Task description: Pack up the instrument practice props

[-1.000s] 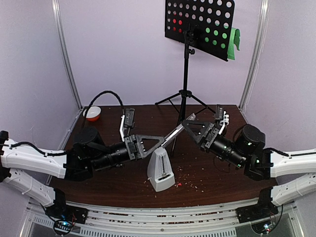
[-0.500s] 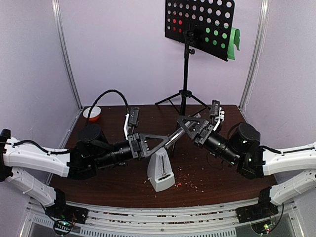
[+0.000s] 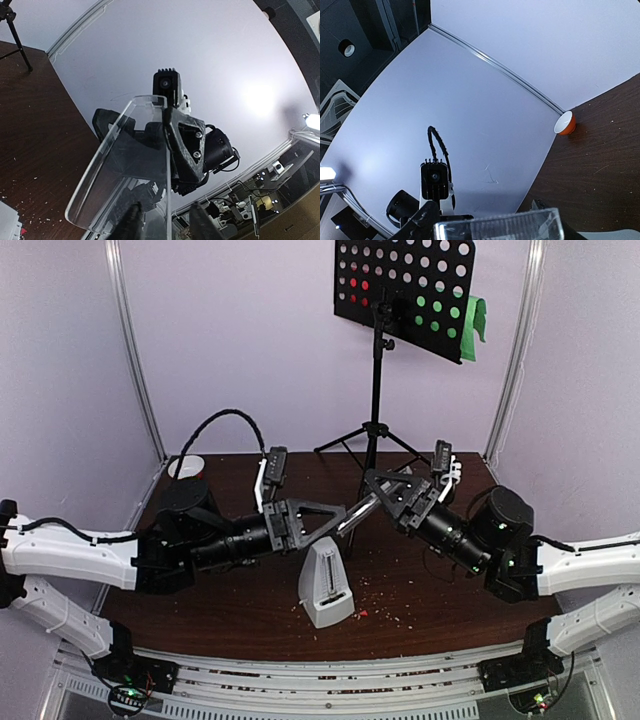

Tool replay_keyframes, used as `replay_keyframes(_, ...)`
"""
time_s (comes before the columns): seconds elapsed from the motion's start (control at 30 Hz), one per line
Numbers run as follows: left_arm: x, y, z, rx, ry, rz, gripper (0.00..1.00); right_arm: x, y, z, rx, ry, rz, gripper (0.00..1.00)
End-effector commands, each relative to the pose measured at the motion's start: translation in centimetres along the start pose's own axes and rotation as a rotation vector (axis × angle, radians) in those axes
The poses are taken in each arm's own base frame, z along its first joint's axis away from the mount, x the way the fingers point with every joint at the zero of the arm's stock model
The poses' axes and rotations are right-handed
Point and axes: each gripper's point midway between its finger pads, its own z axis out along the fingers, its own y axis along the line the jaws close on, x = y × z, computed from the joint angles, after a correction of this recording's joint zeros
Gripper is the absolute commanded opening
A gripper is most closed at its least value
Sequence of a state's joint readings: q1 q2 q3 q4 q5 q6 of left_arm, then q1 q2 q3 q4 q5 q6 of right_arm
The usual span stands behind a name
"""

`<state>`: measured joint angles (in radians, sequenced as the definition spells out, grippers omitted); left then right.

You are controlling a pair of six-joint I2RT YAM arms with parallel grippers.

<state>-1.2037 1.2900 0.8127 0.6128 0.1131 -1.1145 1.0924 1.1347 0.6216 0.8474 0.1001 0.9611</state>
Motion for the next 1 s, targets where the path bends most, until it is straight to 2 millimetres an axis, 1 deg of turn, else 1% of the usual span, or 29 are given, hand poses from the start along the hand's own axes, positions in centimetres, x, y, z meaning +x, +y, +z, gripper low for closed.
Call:
replay_keyframes(0.0,-1.8,-1.3,-0.3,-0.044,0.018,0.085,0.58,-0.5,0.8,-0.6,-0.001,0.003,-0.020,0.48)
replay_keyframes(0.07,-2.3,-0.9,-1.1,-0.102,0.013,0.148,0.77,0.0,-0.2,-1.0,0.052,0.028,-0.117,0.48)
replay_keyframes(0.1,-2.5,-0.5,-1.7,-0.134,0.011,0.177,0.83,0.3,-0.9,-1.4,0.088,0.040,-0.168,0.48)
replay_keyframes(0.13,-2.6,0.1,-2.4,-0.164,0.008,0.202,0.87,0.4,-1.6,-1.9,0.124,0.041,-0.226,0.48)
replay_keyframes(0.17,-2.6,0.9,-2.9,-0.191,0.008,0.215,0.88,0.7,-2.2,-2.3,0.156,0.049,-0.289,0.48)
replay_keyframes(0.2,-2.5,1.8,-3.4,-0.214,0.017,0.212,0.89,1.2,-3.0,-2.8,0.196,0.066,-0.349,0.48)
replay_keyframes(0.23,-2.5,2.6,-3.7,-0.231,0.030,0.190,0.89,1.2,-3.3,-3.4,0.230,0.063,-0.405,0.48)
replay_keyframes(0.37,-1.8,3.9,-4.0,-0.256,0.075,0.170,0.88,2.3,-4.5,-5.0,0.341,0.076,-0.557,0.48)
replay_keyframes(0.4,-1.7,4.2,-4.1,-0.262,0.078,0.177,0.87,2.8,-4.7,-5.2,0.354,0.075,-0.586,0.48)
replay_keyframes(0.47,-1.5,5.5,-4.2,-0.291,0.085,0.182,0.87,4.2,-5.1,-5.5,0.373,0.082,-0.630,0.48)
replay_keyframes(0.53,-1.5,7.2,-4.4,-0.318,0.090,0.147,0.86,5.4,-5.5,-5.6,0.399,0.079,-0.658,0.47)
replay_keyframes(0.57,-1.5,7.8,-4.4,-0.315,0.092,0.135,0.85,6.0,-5.8,-5.5,0.411,0.077,-0.670,0.47)
replay_keyframes(0.67,-1.7,8.6,-4.0,-0.301,0.087,0.122,0.82,7.6,-6.4,-5.2,0.437,0.075,-0.709,0.47)
replay_keyframes(0.73,-1.6,9.3,-3.5,-0.308,0.103,0.122,0.81,8.1,-7.1,-5.0,0.461,0.067,-0.723,0.47)
replay_keyframes(0.77,-1.6,9.4,-3.2,-0.305,0.112,0.128,0.80,8.3,-7.3,-4.8,0.461,0.055,-0.719,0.47)
replay_keyframes(0.83,-1.6,10.4,-3.0,-0.321,0.124,0.128,0.78,8.8,-7.5,-4.3,0.458,0.049,-0.733,0.47)
replay_keyframes(0.97,-1.9,11.7,-2.8,-0.337,0.125,0.124,0.75,10.6,-8.4,-3.3,0.478,0.069,-0.790,0.46)
